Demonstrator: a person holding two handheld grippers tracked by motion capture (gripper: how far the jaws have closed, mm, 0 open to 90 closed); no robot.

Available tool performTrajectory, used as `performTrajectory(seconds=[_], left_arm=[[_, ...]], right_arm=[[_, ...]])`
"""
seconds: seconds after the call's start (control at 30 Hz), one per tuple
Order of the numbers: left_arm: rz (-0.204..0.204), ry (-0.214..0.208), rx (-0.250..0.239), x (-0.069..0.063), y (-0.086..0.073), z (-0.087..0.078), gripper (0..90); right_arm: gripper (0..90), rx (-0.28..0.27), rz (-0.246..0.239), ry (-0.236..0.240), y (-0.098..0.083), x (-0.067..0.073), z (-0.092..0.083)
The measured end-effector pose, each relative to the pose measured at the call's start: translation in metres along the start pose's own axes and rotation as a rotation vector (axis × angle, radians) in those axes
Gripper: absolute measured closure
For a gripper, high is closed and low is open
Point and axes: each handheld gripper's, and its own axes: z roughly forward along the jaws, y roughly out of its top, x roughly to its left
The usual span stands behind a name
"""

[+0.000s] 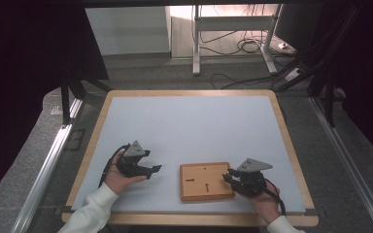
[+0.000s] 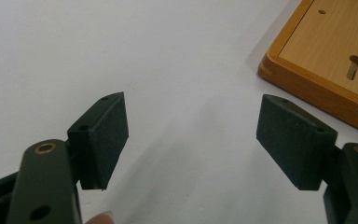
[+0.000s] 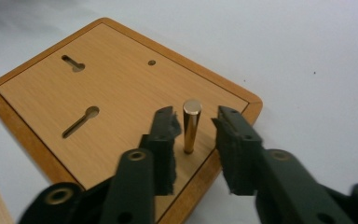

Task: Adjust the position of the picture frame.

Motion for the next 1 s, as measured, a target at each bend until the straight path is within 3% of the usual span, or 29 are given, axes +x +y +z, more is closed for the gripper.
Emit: performTrajectory(seconds=[0.13,0.23,0.47,1.0], left_arm=[[-0.001,0.001,0.002,0.0,0.0,0.0,24.9],[0.002,0.0,0.001,0.0,0.0,0.0,25.0],[-0.001,0.002,0.001,0.001,-0.001,0.0,24.9],[-0.003,0.009,-0.003,0.002,-0.001,-0.002,25.0]], right_arm=[[84.0,0.014,-0.011,0.004,0.001,0.0,0.007],[84.8,0.013,-0.034,-0.01,0.002,0.003,0.007],[85.5,-0.029,0.004,0.002,-0.001,0.0,0.008],[85.7,-0.071,-0.014,0.041,0.011,-0.005,0.004]])
